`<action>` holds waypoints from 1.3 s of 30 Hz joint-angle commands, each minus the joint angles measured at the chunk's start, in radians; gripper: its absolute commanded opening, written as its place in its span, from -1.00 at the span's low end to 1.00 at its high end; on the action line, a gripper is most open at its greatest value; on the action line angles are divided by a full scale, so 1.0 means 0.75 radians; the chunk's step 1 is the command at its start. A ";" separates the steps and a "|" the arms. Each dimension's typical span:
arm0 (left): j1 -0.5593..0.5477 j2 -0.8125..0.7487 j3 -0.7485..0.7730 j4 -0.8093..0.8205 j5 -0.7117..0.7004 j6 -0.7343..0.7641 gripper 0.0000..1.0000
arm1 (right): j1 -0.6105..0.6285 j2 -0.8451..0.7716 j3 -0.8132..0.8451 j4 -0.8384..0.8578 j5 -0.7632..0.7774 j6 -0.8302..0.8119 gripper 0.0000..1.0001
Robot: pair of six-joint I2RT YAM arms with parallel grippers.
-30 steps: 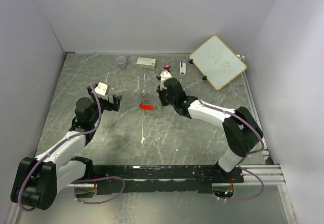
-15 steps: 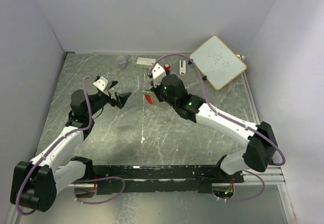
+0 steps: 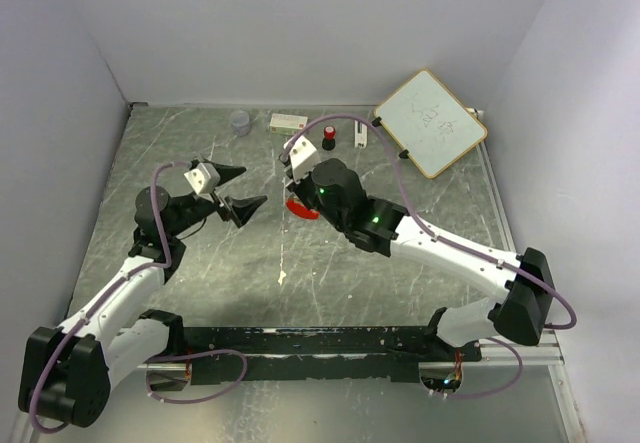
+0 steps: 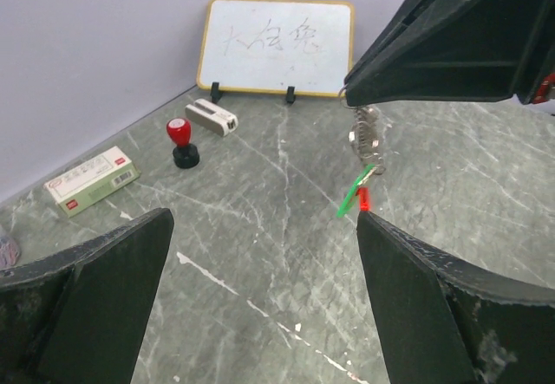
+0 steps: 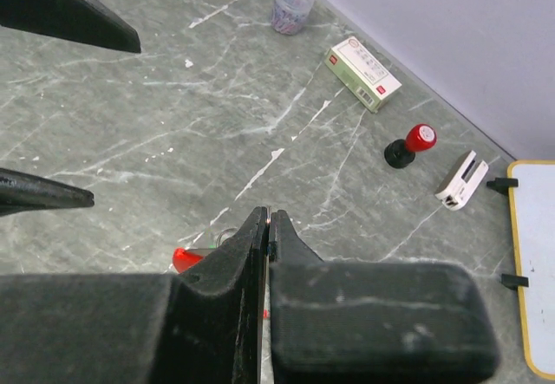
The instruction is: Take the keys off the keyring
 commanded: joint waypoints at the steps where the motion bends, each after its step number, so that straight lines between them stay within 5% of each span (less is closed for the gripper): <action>1: -0.013 -0.032 -0.047 0.205 0.090 -0.102 0.97 | 0.048 0.000 0.076 0.035 0.071 -0.024 -1.00; 24: -0.033 0.049 -0.064 0.259 0.067 -0.171 0.85 | 0.145 0.036 0.088 0.105 0.139 -0.025 -1.00; 39: -0.039 0.146 -0.111 0.444 0.120 -0.180 0.23 | 0.144 0.057 0.114 0.138 0.071 0.003 -1.00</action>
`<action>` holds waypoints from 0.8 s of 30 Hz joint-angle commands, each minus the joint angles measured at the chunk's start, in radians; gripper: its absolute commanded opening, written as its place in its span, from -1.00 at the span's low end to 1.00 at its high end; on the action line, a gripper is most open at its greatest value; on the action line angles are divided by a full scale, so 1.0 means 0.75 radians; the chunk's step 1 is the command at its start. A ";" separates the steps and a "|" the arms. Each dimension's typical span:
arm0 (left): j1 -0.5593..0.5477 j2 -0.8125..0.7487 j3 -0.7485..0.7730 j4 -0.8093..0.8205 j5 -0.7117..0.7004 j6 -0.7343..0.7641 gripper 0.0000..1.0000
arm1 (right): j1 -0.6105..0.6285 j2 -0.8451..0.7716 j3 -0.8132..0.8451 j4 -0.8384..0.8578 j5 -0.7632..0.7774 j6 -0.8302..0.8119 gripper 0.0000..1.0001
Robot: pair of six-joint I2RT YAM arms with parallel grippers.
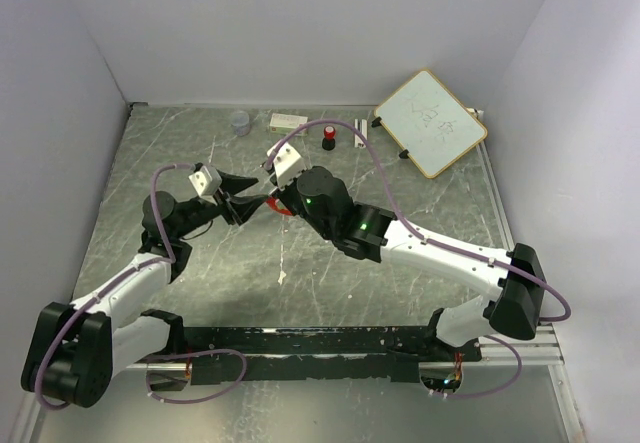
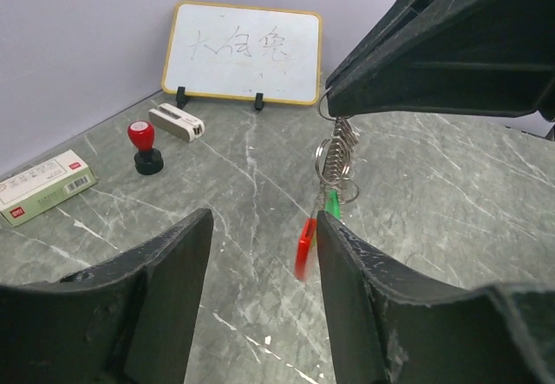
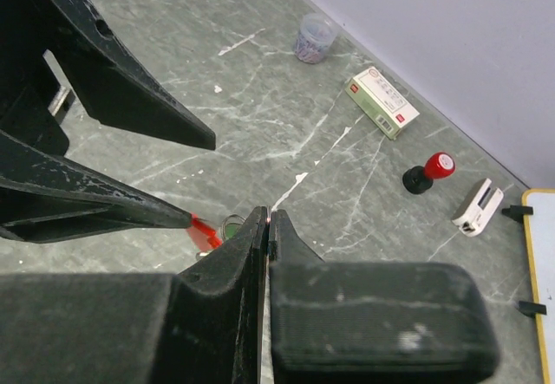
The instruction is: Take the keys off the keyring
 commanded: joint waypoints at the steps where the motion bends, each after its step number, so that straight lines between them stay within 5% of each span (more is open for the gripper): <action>1: -0.016 0.039 -0.021 0.152 0.067 -0.030 0.22 | 0.007 -0.001 0.051 0.079 -0.021 0.017 -1.00; 10: -0.030 0.112 -0.034 0.280 0.105 -0.089 0.28 | 0.006 0.015 0.062 0.105 -0.037 0.018 -1.00; 24: -0.037 0.133 -0.035 0.273 0.109 -0.054 -0.01 | 0.008 -0.002 0.062 0.118 -0.061 0.024 -1.00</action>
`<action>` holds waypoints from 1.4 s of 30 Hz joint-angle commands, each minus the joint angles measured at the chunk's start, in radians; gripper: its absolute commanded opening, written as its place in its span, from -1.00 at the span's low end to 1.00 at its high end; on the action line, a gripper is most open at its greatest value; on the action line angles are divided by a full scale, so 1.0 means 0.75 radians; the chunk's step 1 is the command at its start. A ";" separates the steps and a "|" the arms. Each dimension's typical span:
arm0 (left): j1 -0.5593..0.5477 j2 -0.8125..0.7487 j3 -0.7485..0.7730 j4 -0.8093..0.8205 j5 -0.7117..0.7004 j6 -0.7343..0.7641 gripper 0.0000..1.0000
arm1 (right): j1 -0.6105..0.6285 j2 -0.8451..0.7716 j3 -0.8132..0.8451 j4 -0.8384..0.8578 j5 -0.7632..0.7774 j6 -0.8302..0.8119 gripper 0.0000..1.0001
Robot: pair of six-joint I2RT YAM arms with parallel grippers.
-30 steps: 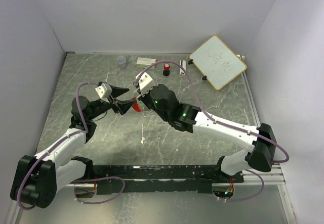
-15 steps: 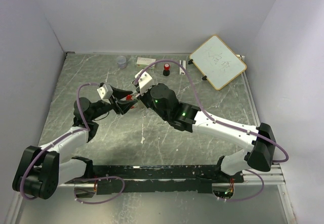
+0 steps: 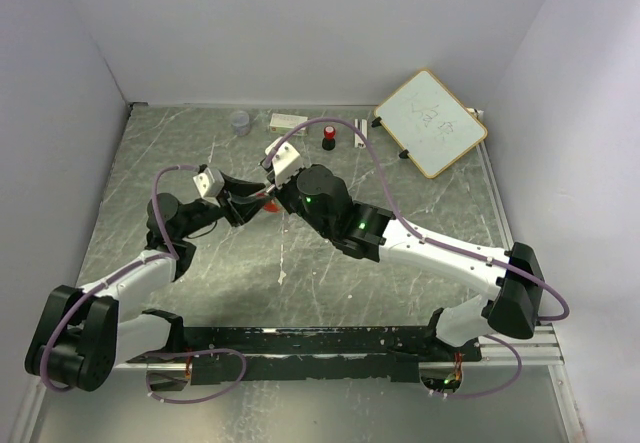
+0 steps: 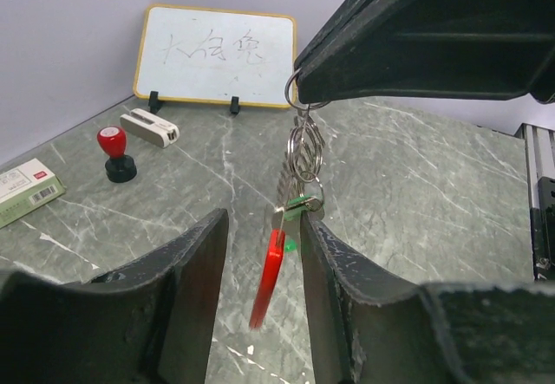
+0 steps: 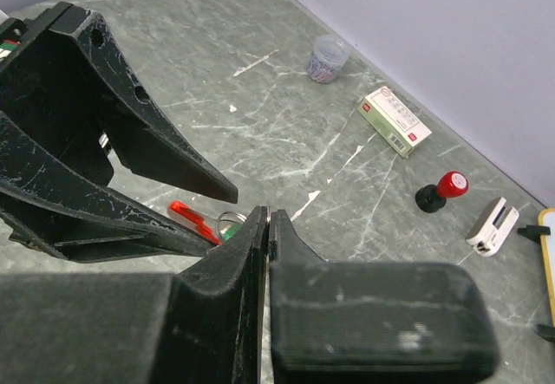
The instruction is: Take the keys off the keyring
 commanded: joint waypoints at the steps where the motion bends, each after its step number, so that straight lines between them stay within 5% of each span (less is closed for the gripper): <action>1: -0.014 0.024 -0.008 0.083 0.051 0.008 -0.01 | 0.009 -0.017 0.049 0.059 -0.014 0.014 -1.00; 9: -0.021 0.016 -0.014 0.055 0.018 0.043 -0.28 | 0.009 -0.027 0.047 0.063 -0.025 0.020 -1.00; 16: -0.023 0.006 -0.005 0.029 0.019 0.066 -0.27 | 0.010 -0.034 0.044 0.065 -0.028 0.020 -1.00; 19: -0.023 -0.003 -0.001 0.005 0.018 0.084 -0.59 | 0.012 -0.041 0.039 0.070 -0.021 0.016 -1.00; 33: -0.025 -0.145 0.081 -0.385 -0.147 0.284 -0.87 | 0.010 -0.070 -0.038 0.136 0.113 0.008 -1.00; 42: -0.032 -0.213 0.356 -0.816 -0.364 0.521 -0.86 | 0.011 -0.286 -0.272 0.373 0.220 -0.019 -0.42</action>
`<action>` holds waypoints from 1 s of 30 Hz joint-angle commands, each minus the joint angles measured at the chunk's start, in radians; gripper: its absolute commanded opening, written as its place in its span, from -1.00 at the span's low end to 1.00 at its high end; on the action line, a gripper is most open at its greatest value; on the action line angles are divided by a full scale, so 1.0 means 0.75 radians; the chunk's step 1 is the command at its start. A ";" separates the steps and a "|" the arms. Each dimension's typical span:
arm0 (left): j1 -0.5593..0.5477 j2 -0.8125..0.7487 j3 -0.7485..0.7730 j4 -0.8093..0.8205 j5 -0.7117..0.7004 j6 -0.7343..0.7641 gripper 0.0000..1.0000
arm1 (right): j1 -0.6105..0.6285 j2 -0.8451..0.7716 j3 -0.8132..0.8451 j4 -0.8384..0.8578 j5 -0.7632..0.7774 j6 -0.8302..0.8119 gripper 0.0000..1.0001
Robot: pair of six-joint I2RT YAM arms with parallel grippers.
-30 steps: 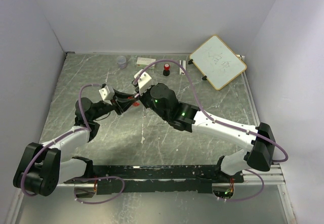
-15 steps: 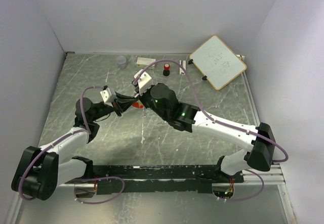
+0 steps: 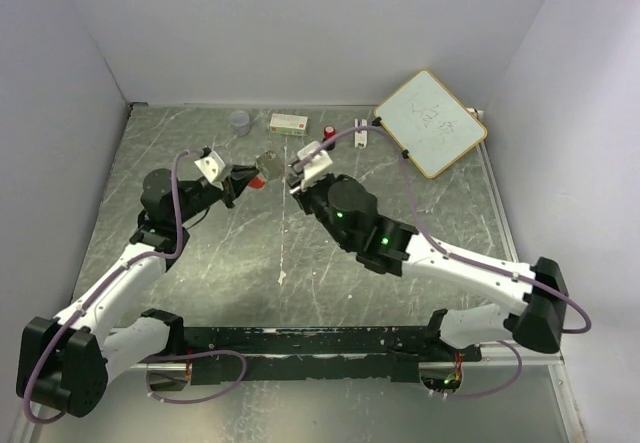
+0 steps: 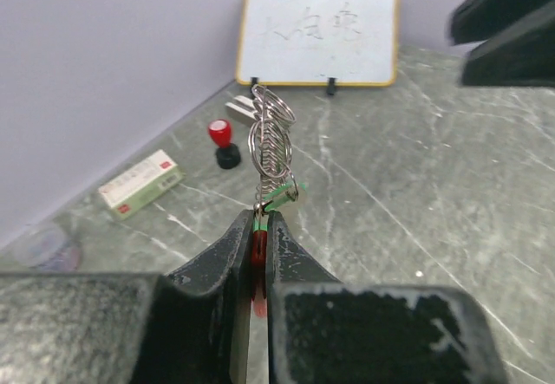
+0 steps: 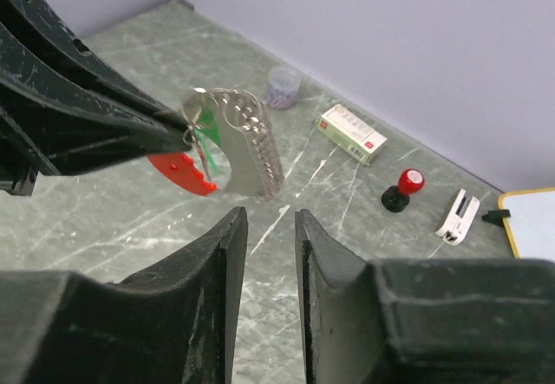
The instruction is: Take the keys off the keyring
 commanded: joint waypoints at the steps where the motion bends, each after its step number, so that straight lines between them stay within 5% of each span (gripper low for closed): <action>1: -0.007 -0.053 0.114 -0.179 -0.138 0.103 -0.86 | 0.002 -0.166 -0.138 0.236 0.086 -0.026 -0.40; 11: -0.135 -0.052 0.252 -0.338 -0.123 0.084 -0.87 | 0.000 -0.324 -0.582 0.707 -0.170 0.035 -0.26; 15: -0.235 -0.061 0.310 -0.423 -0.162 0.115 -0.86 | -0.003 -0.270 -0.608 0.799 -0.260 0.028 -0.13; 30: -0.397 -0.072 0.360 -0.510 -0.245 0.154 -0.86 | -0.040 -0.245 -0.636 0.901 -0.289 0.003 -0.17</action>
